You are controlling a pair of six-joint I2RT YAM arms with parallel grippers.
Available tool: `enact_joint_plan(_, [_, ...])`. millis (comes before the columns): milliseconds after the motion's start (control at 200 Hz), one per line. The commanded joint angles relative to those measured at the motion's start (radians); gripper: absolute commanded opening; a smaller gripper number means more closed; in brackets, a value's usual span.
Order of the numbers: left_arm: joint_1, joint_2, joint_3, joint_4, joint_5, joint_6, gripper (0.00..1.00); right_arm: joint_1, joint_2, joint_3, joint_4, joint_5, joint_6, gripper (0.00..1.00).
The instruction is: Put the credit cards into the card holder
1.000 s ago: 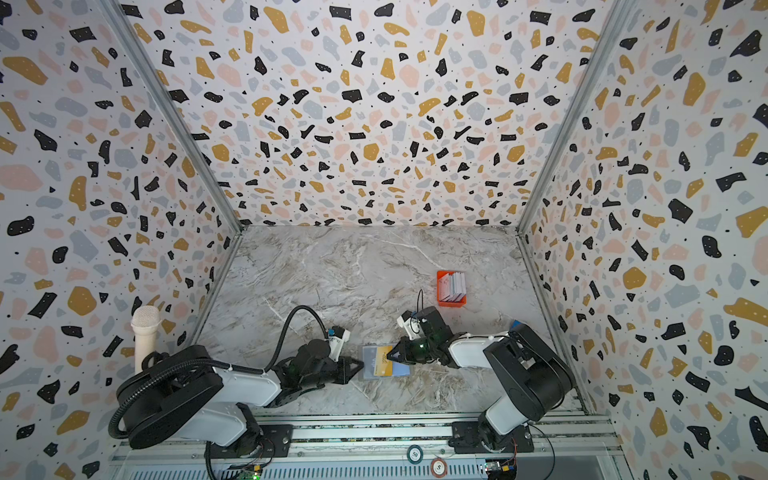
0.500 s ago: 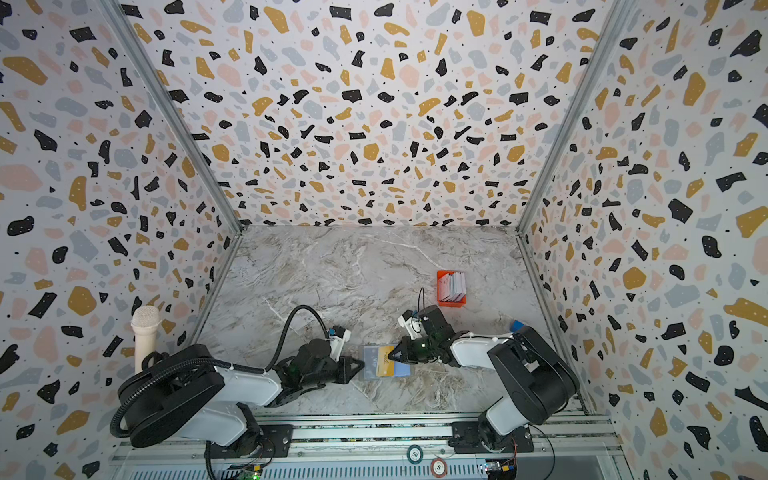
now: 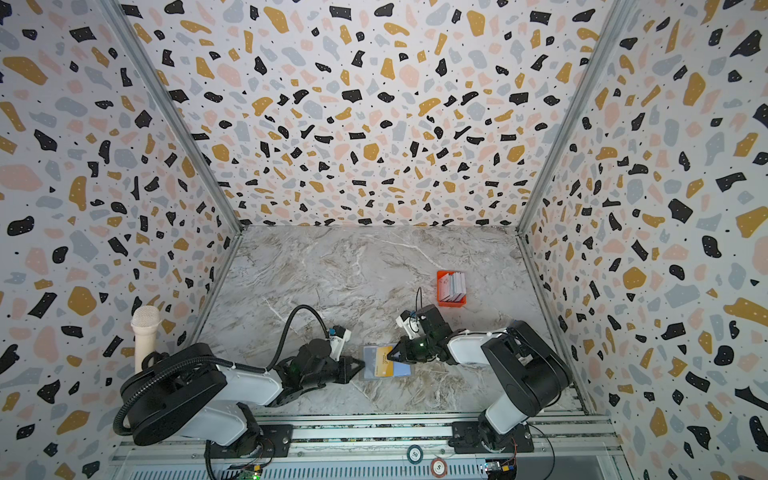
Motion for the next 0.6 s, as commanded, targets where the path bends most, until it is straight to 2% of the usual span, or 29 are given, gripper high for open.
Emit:
enact_joint_plan(0, [0.001,0.02,0.011,0.0,0.003,0.004,0.0,0.047,0.043,0.015,-0.046,0.04,-0.011,0.0])
enact_joint_plan(290, [0.035,-0.017,-0.024,-0.003,-0.014,-0.008,0.0,0.077,0.071,0.039,-0.035,0.067,-0.008,0.0])
enact_joint_plan(596, [0.042,-0.02,-0.025,-0.009,-0.008,0.003,0.0,0.044,0.012,0.049,-0.147,0.05,-0.061,0.0])
